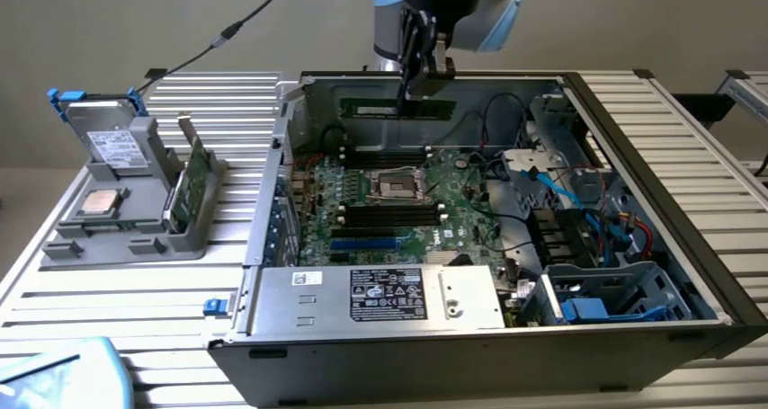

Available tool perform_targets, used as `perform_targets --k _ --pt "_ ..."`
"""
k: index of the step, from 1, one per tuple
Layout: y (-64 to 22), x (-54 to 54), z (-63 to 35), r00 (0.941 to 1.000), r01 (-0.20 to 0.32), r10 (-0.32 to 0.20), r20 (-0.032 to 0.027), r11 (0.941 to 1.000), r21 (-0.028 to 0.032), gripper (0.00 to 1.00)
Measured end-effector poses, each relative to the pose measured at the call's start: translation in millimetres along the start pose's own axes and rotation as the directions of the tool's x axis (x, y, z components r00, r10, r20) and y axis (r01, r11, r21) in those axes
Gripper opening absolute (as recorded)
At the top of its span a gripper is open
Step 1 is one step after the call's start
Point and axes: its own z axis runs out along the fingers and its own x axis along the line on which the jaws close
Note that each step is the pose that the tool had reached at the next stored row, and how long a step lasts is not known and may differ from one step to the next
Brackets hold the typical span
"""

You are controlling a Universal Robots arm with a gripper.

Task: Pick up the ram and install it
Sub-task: 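Pick up the ram and move it above insertion slot, then insert the ram into the slot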

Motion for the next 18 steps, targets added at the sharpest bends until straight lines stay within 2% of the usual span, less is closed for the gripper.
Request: perform_targets --k 9,13,18 --pt "-1.3 -4.6 5.5 0.9998 -0.011 0.011 -0.0144 0.9997 0.0213 0.14" --pt "-1.8 -5.5 8.6 0.9996 -0.022 0.023 -0.0154 0.9993 0.0298 0.14" --pt "-1.9 -5.5 8.8 0.9996 -0.022 0.023 -0.0155 0.9993 0.0299 0.14"
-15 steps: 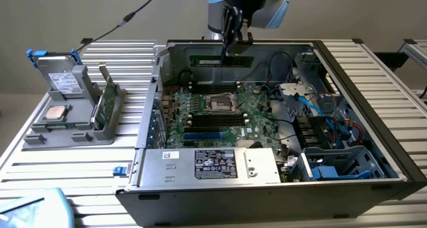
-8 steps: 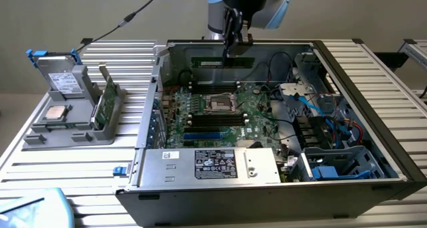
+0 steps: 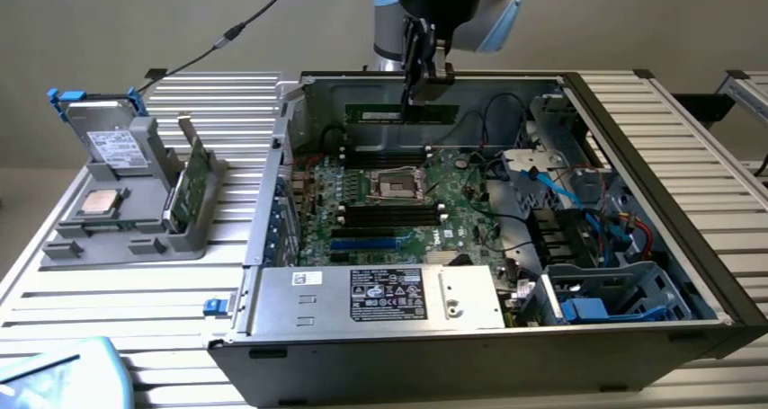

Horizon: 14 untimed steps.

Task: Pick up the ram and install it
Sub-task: 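Insert the ram into the slot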

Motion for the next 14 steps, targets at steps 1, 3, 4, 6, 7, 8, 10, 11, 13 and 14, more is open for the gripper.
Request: perform_targets --k 1,3,4,6,7,8,10,11,13,14 --pt "0.0 0.0 0.0 1.0000 0.000 0.000 0.0000 1.0000 0.0000 0.14" --pt "0.0 0.0 0.0 1.0000 0.000 0.000 0.0000 1.0000 0.0000 0.14" --pt "0.0 0.0 0.0 1.0000 0.000 0.000 0.0000 1.0000 0.0000 0.14" --pt "0.0 0.0 0.0 1.0000 0.000 0.000 0.0000 1.0000 0.0000 0.14" --pt "0.0 0.0 0.0 1.0000 0.000 0.000 0.0000 1.0000 0.0000 0.14" --pt "0.0 0.0 0.0 1.0000 0.000 0.000 0.0000 1.0000 0.0000 0.14" --pt "0.0 0.0 0.0 1.0000 0.000 0.000 0.0000 1.0000 0.0001 0.14" --pt "0.0 0.0 0.7 1.0000 0.000 0.000 -0.0002 1.0000 0.0022 0.14" --pt "-0.5 0.1 3.7 1.0000 0.000 0.000 -0.0004 1.0000 0.0052 0.14" --pt "-0.7 0.1 5.3 1.0000 0.000 0.000 -0.0004 1.0000 0.0055 0.14"
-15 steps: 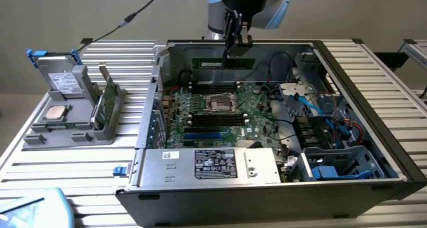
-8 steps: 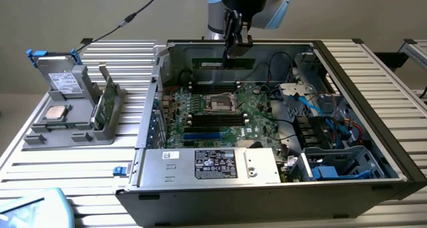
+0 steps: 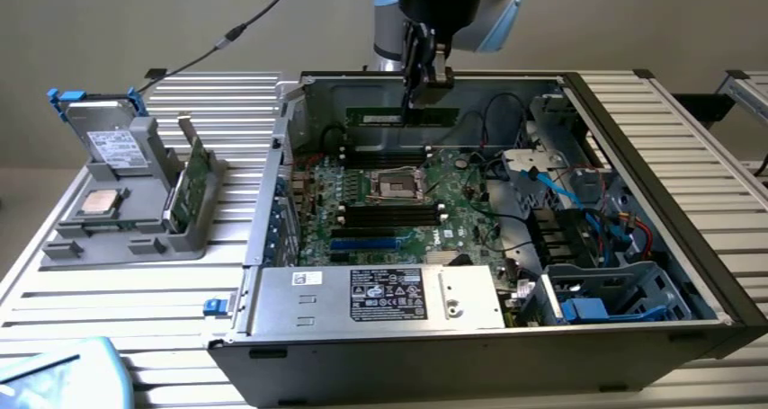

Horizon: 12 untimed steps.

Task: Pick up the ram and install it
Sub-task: 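Insert the ram into the slot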

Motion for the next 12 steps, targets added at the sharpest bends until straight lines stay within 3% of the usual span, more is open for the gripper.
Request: perform_targets --k 12 --pt "-0.9 2.0 21.9 1.0000 0.000 0.000 0.0000 1.0000 0.0003 0.14"
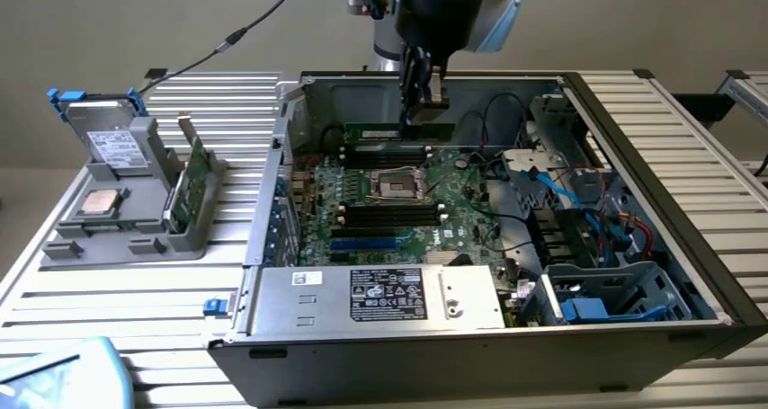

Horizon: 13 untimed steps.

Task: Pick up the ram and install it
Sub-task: 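Insert the ram into the slot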

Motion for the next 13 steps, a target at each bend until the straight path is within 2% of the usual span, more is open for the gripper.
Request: perform_targets --k 13 --pt "0.0 5.7 23.6 1.0000 0.000 0.000 0.0000 1.0000 0.0000 0.14"
